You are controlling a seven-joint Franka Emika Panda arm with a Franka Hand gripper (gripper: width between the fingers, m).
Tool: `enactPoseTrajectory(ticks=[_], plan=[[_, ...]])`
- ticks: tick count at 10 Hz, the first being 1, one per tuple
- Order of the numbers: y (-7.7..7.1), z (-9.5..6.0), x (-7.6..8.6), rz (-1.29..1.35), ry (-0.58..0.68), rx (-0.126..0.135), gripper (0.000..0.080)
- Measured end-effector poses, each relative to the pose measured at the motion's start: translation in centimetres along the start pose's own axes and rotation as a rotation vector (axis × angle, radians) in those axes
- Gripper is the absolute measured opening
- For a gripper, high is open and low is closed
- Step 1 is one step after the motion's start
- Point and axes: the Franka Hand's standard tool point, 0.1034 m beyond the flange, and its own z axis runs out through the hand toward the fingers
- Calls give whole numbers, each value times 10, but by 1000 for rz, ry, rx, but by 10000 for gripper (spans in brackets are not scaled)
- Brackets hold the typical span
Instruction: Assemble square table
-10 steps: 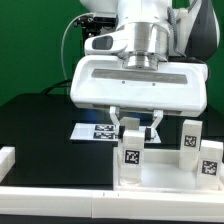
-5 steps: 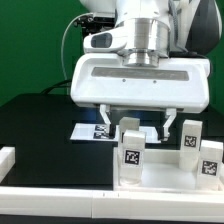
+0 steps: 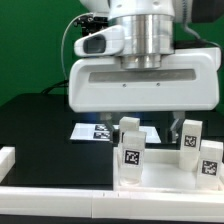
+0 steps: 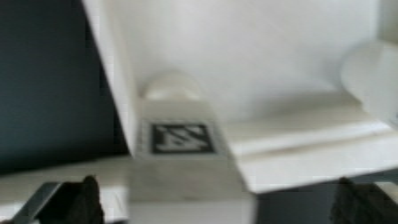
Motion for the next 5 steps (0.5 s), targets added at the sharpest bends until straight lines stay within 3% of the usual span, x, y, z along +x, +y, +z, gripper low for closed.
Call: enactPoseTrajectory(ticks=[2, 3, 5], plan=[[10, 0, 4, 18, -112, 16, 649], [9, 0, 6, 37, -102, 14, 649], [10, 1, 5, 64, -104, 13, 307]])
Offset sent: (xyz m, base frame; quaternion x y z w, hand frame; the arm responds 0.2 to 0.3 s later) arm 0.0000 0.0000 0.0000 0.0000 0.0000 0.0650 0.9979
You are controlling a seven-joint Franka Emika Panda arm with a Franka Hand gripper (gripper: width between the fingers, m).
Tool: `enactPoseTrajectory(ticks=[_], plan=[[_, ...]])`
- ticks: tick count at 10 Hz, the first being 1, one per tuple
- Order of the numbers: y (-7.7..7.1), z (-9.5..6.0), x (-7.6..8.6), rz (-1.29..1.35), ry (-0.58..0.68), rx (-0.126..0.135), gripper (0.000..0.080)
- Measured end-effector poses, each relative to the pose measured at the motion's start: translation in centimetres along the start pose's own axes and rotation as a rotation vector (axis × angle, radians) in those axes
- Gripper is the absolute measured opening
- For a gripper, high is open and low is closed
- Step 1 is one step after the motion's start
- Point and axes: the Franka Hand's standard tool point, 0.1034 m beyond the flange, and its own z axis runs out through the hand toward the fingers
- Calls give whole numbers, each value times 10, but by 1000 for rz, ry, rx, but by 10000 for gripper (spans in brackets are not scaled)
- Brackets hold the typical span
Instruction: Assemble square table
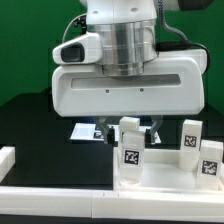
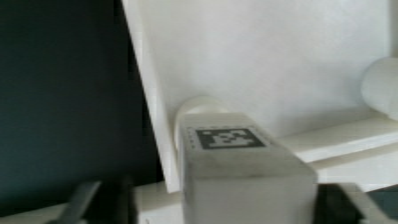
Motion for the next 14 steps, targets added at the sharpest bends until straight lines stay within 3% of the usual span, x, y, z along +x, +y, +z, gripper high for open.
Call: enactPoseTrajectory(ticks=[2, 7, 9, 10, 11, 13, 14], plan=[[0, 0, 0, 79, 0, 0, 284], [-9, 2, 5, 622, 37, 5, 284], [-10, 2, 7, 906, 59, 32, 285], [-9, 2, 6, 1055, 92, 67, 285], [-11, 3, 2, 1143, 121, 85, 285], [-11, 2, 4, 1128, 114, 81, 285], [-10, 2, 4, 1061, 116, 75, 377]])
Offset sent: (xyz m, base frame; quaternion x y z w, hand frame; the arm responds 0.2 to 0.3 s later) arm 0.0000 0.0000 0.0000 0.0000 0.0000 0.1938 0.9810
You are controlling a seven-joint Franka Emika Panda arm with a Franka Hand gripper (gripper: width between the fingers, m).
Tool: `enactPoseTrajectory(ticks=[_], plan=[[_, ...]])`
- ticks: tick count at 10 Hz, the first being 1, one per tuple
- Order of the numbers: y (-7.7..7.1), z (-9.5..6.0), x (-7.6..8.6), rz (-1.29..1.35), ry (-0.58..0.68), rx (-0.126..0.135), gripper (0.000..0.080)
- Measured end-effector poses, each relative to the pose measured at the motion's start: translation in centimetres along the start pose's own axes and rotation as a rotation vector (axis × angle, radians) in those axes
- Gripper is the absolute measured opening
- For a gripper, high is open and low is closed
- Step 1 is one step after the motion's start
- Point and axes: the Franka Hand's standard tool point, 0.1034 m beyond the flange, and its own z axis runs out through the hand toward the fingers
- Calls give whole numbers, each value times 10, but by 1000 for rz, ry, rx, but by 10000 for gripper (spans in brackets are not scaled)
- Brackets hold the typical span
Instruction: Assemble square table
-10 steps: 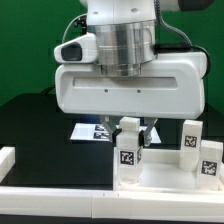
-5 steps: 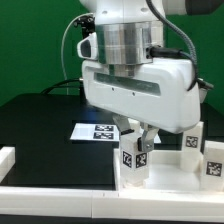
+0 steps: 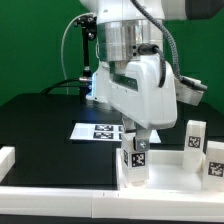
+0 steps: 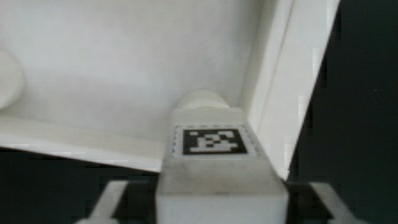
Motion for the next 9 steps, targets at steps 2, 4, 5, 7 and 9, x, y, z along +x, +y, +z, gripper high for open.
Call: enactPoseTrajectory(ticks=[2, 4, 5, 7, 9], plan=[[-4, -2, -3, -311, 26, -14, 566], [-4, -1, -5, -473, 26, -15, 635], [-4, 0, -5, -532, 26, -16, 646], [-4, 0, -4, -719, 30, -19, 649], [-6, 1, -1, -1010, 63, -16, 649]])
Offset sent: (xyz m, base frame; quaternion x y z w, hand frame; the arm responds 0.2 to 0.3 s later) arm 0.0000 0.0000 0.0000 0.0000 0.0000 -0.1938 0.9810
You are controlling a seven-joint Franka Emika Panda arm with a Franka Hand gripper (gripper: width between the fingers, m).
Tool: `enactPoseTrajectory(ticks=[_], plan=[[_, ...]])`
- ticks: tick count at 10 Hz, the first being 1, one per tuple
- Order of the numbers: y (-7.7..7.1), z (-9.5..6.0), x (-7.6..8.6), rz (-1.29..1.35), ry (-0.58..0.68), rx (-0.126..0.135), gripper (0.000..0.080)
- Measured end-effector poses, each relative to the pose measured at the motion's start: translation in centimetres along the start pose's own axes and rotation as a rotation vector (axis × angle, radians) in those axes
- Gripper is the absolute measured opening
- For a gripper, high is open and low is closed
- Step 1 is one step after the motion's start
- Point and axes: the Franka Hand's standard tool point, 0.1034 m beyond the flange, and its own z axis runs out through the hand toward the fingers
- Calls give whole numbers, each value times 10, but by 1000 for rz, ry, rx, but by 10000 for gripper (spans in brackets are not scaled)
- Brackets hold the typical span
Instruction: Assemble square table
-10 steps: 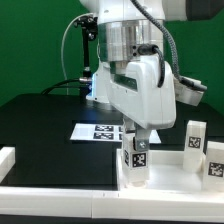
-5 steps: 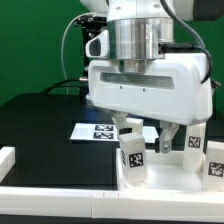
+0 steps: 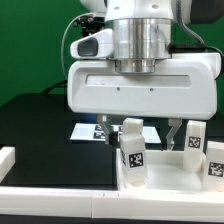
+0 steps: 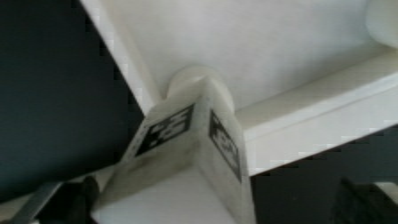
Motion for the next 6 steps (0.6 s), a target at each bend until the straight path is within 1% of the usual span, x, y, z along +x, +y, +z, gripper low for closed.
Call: enactPoseTrajectory(ticks=[1, 2, 3, 4, 5, 6], plan=[[-2, 2, -1, -142, 14, -8, 649], [-2, 3, -1, -185, 25, -9, 649], [-1, 3, -1, -141, 24, -7, 649], [-1, 3, -1, -144, 24, -8, 520], [-1, 4, -1, -116, 23, -6, 520], [-1, 4, -2, -36, 23, -6, 370]])
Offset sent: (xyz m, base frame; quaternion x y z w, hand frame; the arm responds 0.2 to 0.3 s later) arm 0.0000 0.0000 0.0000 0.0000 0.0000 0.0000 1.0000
